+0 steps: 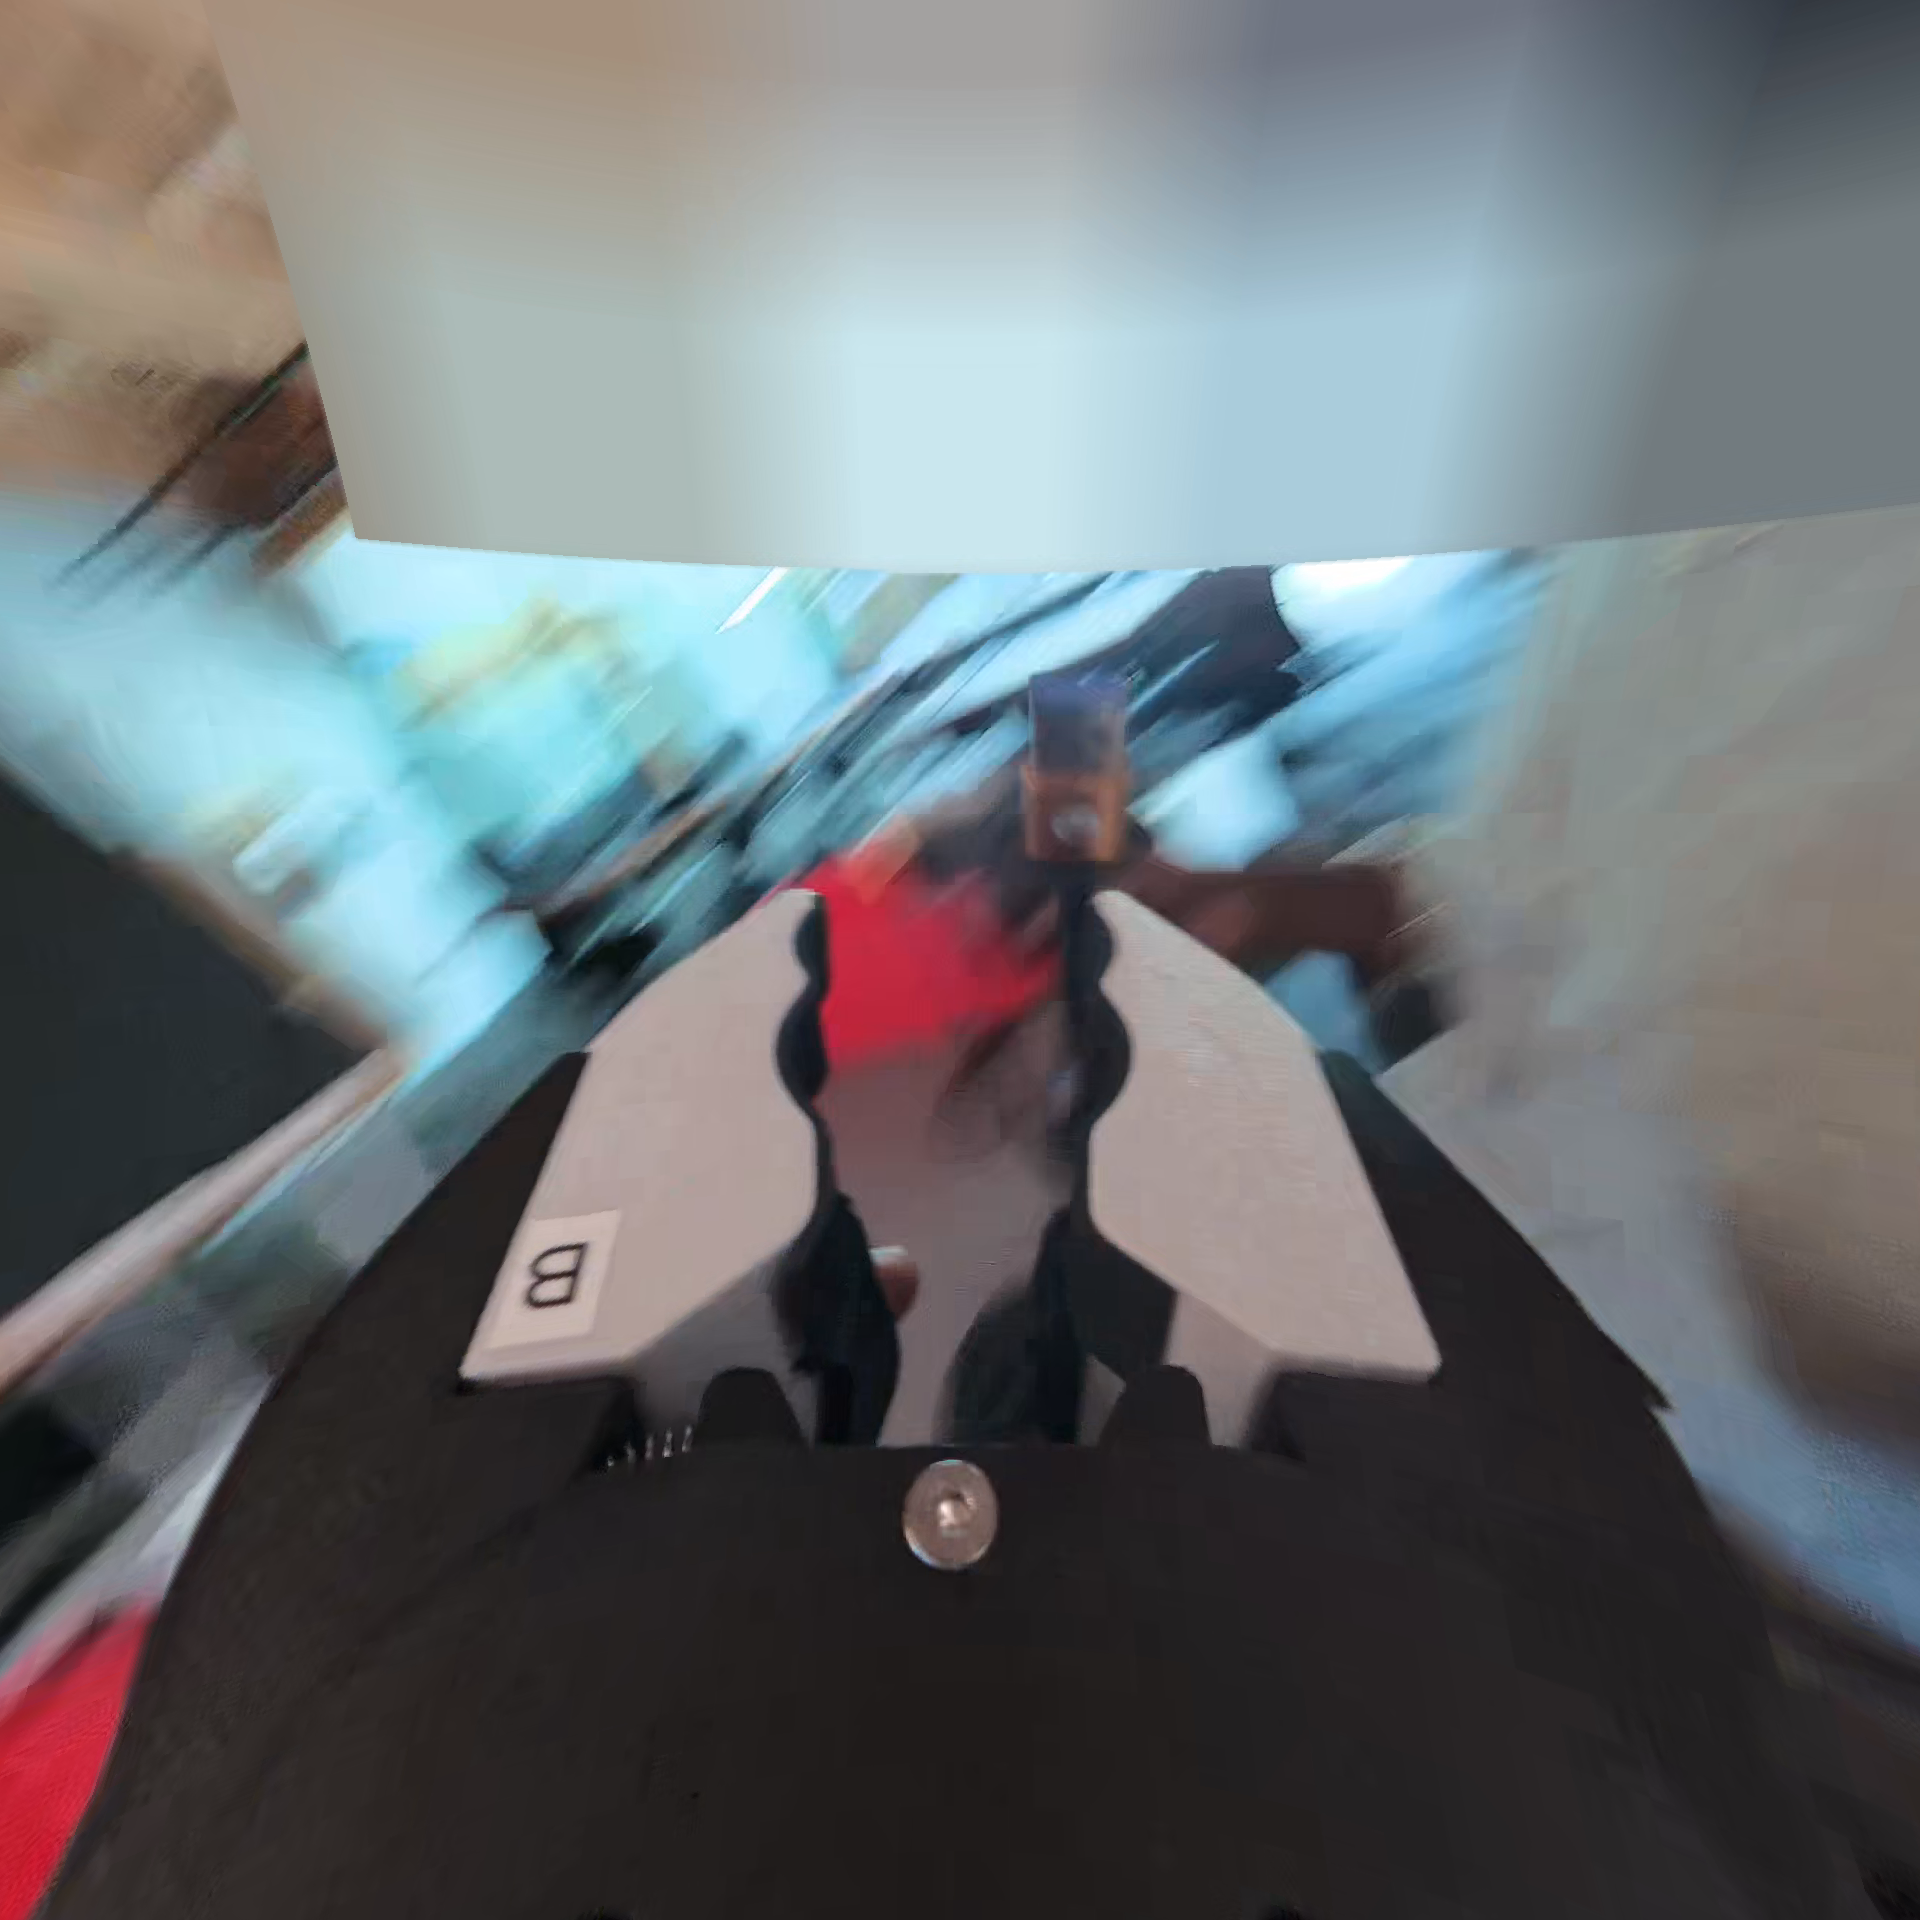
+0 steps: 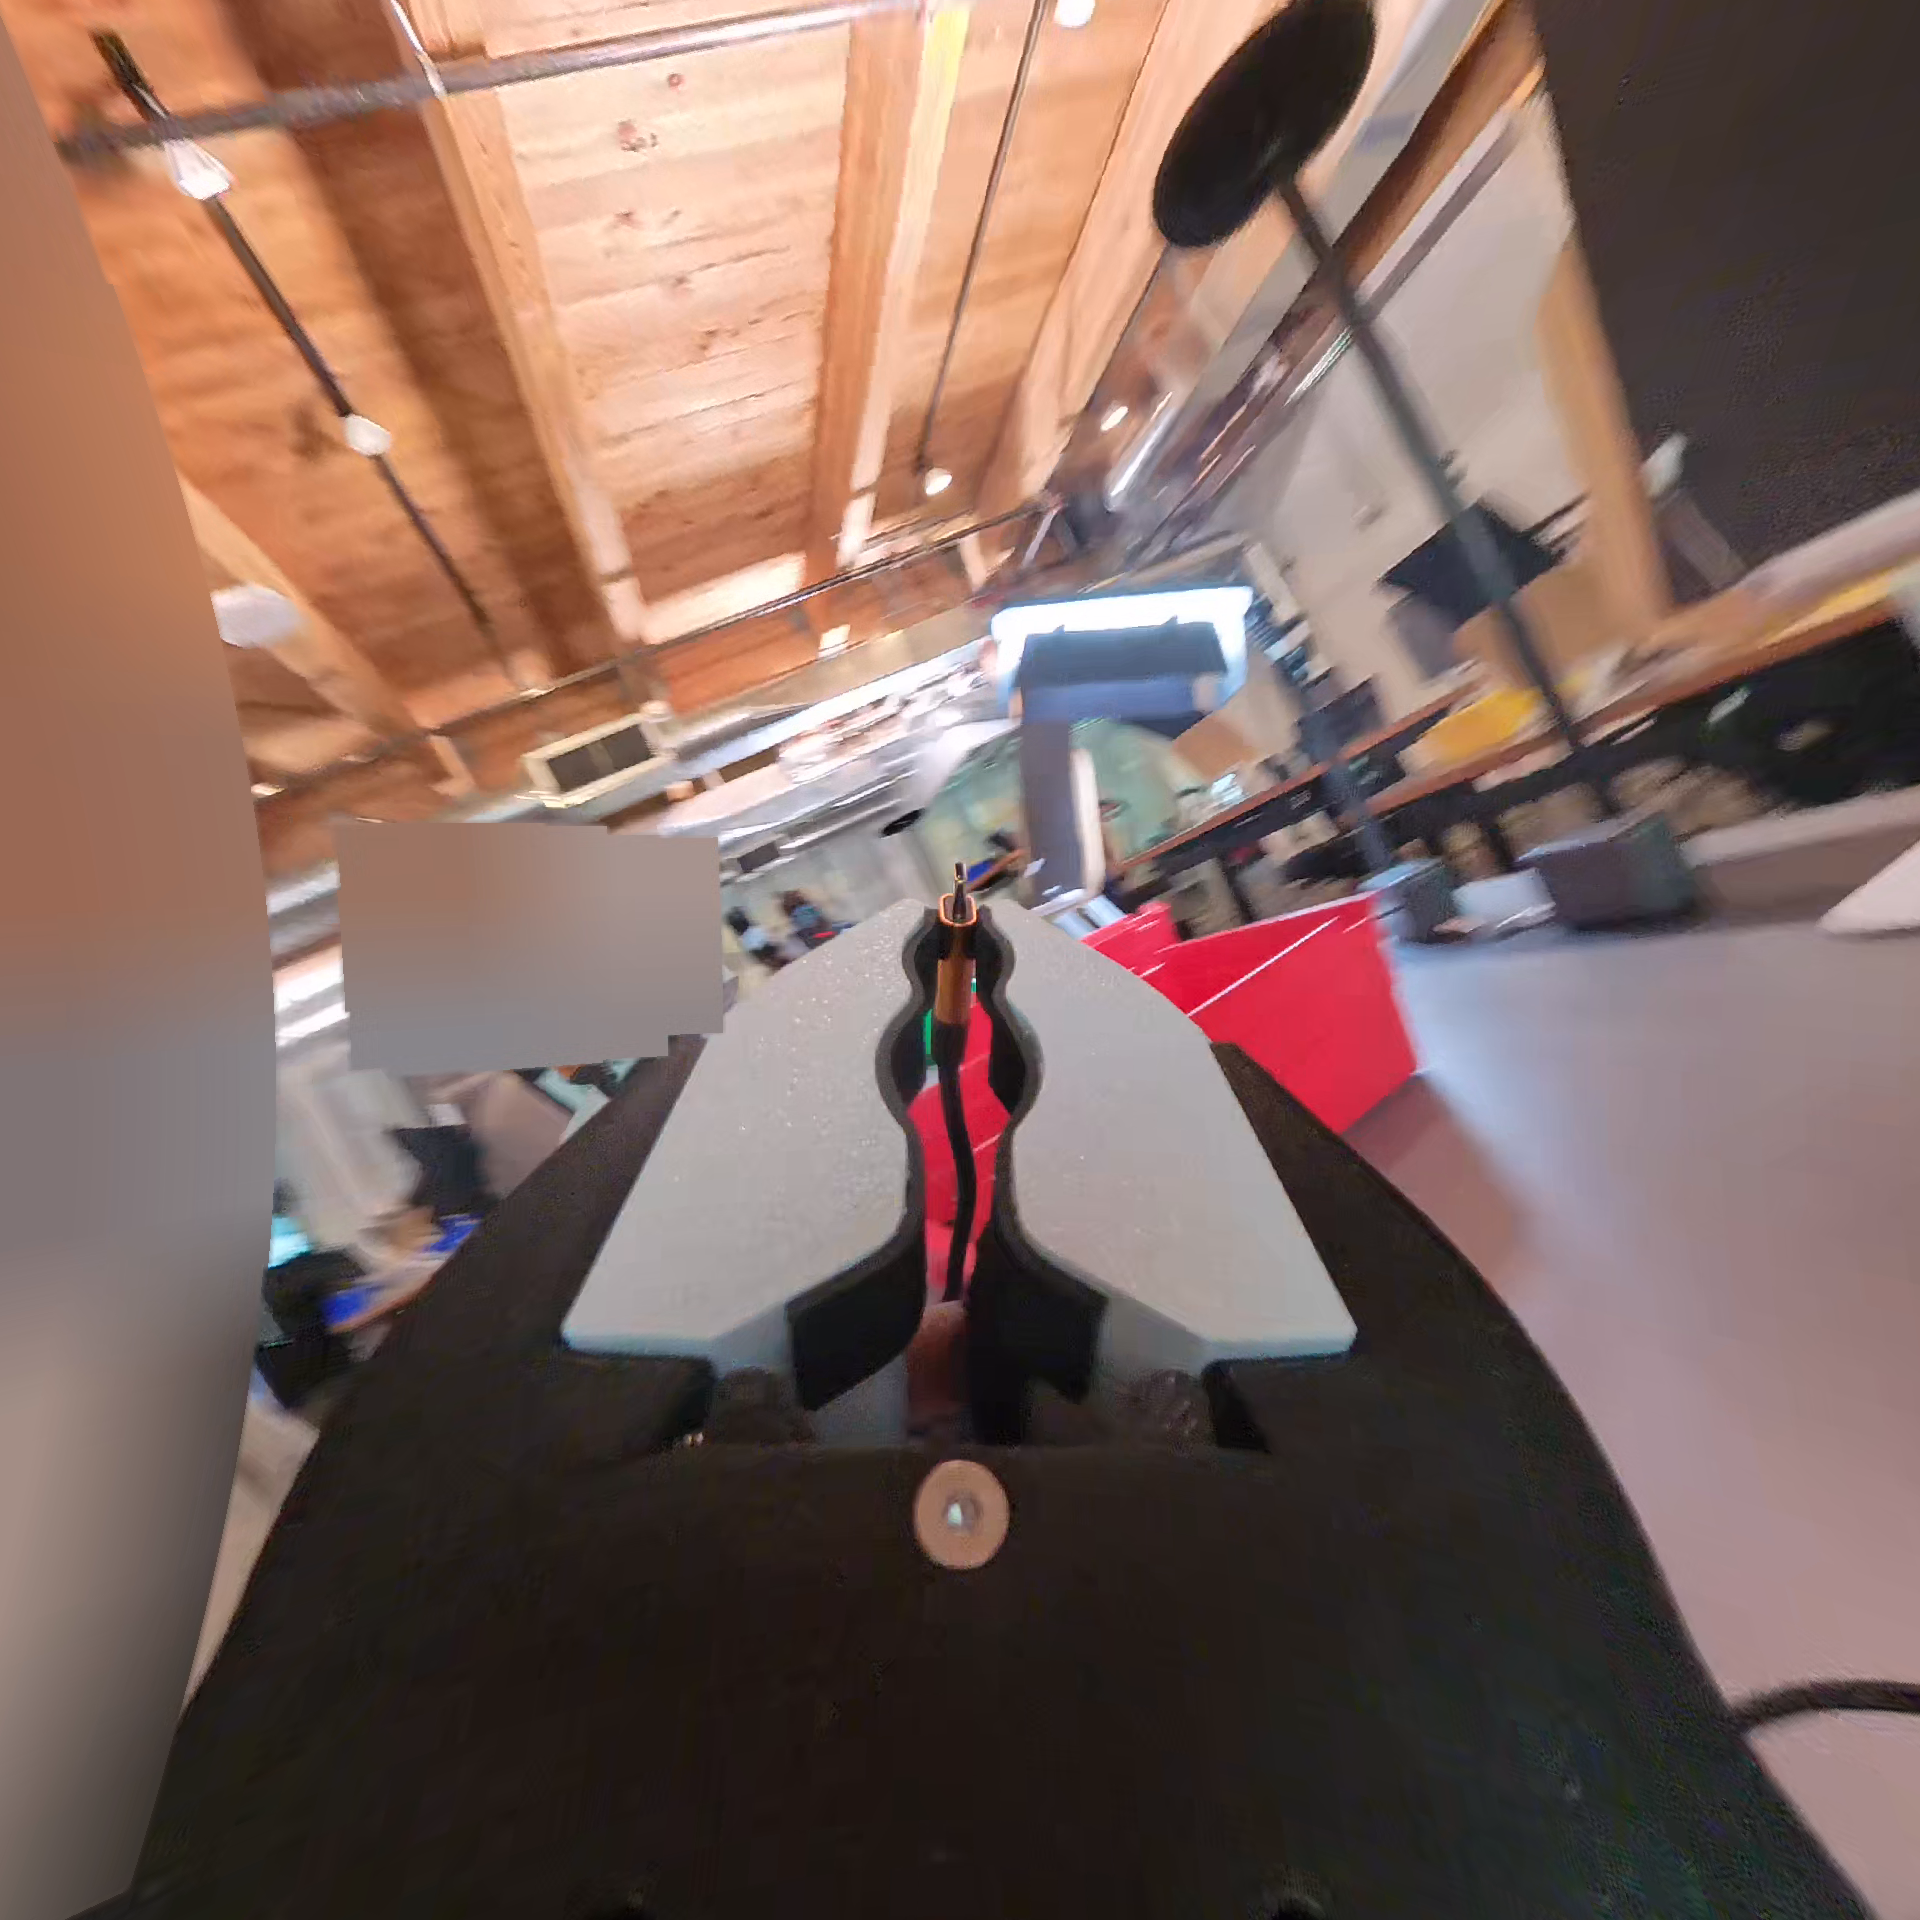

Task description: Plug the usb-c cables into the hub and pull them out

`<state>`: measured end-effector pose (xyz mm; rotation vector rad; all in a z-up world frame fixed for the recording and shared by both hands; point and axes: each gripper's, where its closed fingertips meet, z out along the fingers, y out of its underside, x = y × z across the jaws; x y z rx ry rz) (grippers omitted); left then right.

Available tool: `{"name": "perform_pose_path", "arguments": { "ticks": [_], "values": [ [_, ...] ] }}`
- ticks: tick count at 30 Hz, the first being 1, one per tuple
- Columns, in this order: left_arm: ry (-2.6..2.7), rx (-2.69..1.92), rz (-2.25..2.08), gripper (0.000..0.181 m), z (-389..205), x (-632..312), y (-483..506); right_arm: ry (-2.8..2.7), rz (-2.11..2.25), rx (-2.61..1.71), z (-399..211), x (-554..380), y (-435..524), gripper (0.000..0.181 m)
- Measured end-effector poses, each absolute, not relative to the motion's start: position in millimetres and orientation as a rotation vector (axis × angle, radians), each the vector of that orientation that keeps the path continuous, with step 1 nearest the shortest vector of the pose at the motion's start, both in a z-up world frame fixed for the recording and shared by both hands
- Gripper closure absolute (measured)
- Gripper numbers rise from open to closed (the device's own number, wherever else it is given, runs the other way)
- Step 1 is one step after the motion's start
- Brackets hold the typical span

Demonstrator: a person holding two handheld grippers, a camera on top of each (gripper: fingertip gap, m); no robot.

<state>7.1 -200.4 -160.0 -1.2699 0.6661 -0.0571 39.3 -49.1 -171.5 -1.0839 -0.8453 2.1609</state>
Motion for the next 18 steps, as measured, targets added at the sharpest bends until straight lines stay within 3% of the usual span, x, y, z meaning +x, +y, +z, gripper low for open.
{"name": "perform_pose_path", "arguments": {
  "ticks": [2,6,10,14,18],
  "values": [
    [0.451,-1.398,0.156,0.124,-160,-40,-204,-0.812,2.034,-1.065,-168,44,-38,0.176],
    [0.016,-1.372,0.422,0.12,-127,-99,-233,-0.727,1.889,-1.085,-168,45,-27,0.176],
    [0.076,-1.283,0.62,0.121,-104,-70,-215,-0.682,1.896,-1.115,-171,41,-32,0.176],
    [0.376,-1.465,0.457,0.127,-152,5,-122,-0.629,1.957,-1.147,-172,39,-40,0.176],
    [0.496,-1.551,0.604,0.143,-196,25,-66,-0.599,2.027,-1.19,-173,40,-46,0.176]
  ]
}}
